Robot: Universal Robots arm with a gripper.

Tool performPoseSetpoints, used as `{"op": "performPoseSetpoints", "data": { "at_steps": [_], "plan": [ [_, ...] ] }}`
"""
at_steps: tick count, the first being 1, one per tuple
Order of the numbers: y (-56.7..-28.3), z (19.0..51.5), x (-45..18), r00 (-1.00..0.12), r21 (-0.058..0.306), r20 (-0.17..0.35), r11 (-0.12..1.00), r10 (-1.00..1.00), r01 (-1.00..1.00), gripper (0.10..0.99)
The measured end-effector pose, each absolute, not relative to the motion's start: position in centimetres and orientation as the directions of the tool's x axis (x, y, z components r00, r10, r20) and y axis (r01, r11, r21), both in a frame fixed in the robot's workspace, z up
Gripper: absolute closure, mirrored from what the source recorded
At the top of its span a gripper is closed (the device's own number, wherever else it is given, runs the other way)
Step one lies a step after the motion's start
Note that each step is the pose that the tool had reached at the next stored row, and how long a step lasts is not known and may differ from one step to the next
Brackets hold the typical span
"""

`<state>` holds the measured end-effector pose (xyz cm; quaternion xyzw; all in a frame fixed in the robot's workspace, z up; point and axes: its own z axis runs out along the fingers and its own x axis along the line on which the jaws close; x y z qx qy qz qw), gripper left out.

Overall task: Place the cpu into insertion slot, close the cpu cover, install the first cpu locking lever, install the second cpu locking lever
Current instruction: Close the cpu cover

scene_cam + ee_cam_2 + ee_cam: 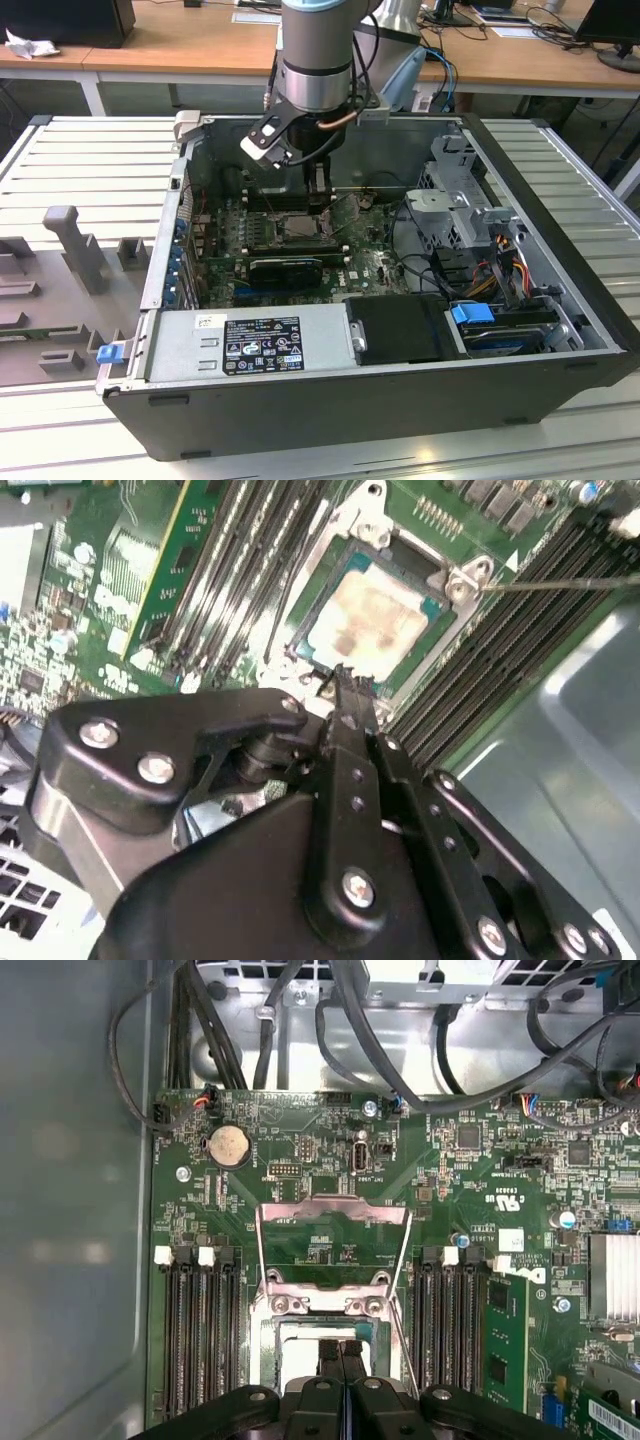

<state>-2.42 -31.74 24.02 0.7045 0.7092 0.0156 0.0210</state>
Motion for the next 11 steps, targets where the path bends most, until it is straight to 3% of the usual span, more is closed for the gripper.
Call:
{"op": "performPoseSetpoints", "data": {
  "at_steps": [11],
  "plan": [
    [-31.7, 25.4, -0.4, -0.006, 0.047, -0.007, 0.007, 1.000, 0.999, 0.980]
  ]
}}
